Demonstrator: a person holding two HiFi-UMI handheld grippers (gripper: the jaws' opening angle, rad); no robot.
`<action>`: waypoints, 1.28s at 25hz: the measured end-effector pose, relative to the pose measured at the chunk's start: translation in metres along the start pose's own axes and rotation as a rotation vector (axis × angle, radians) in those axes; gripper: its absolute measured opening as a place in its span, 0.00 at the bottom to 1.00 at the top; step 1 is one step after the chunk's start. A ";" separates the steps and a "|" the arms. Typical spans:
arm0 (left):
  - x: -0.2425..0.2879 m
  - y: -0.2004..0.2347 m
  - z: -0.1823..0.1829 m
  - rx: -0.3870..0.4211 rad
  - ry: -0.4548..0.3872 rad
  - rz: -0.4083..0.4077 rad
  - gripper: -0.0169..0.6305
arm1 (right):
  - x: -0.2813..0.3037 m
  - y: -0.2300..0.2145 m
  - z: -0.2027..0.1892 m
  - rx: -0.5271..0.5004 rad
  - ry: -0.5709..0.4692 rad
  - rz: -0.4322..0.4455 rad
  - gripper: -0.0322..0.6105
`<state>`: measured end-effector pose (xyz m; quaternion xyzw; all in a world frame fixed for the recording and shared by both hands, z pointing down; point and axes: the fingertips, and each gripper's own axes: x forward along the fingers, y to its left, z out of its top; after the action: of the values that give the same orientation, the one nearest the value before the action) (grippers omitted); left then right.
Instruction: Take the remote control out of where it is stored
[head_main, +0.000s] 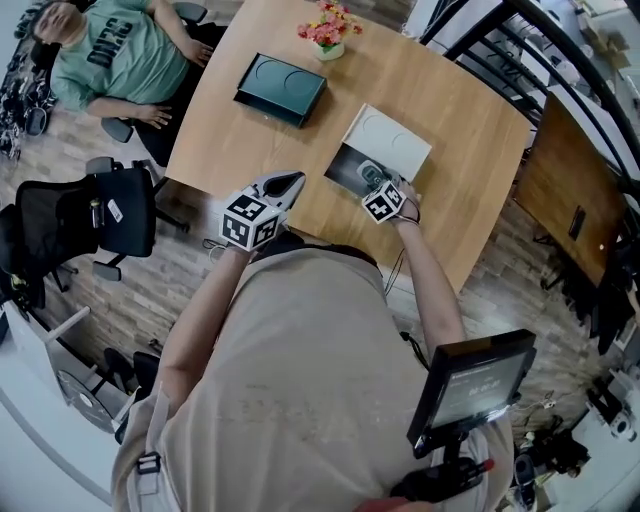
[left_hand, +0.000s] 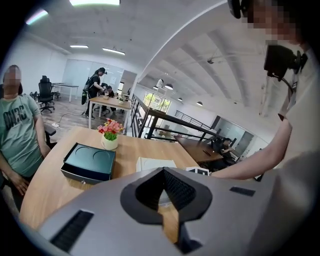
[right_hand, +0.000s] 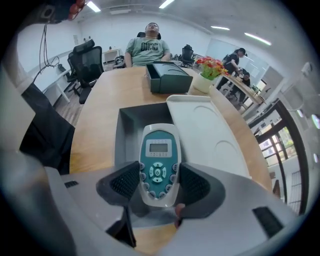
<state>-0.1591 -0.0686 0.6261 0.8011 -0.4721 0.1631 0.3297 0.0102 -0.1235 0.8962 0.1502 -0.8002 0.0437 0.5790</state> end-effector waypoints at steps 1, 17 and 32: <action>0.001 0.002 0.003 0.004 -0.002 -0.019 0.03 | -0.006 0.000 0.003 0.031 -0.005 -0.006 0.46; 0.006 0.027 0.034 0.084 0.013 -0.281 0.03 | -0.123 -0.013 0.068 0.372 -0.160 -0.155 0.46; -0.005 0.009 0.087 0.155 -0.053 -0.440 0.03 | -0.267 -0.046 0.104 0.582 -0.405 -0.385 0.46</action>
<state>-0.1732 -0.1280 0.5631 0.9117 -0.2807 0.1020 0.2821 0.0045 -0.1420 0.6065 0.4606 -0.8096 0.1289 0.3403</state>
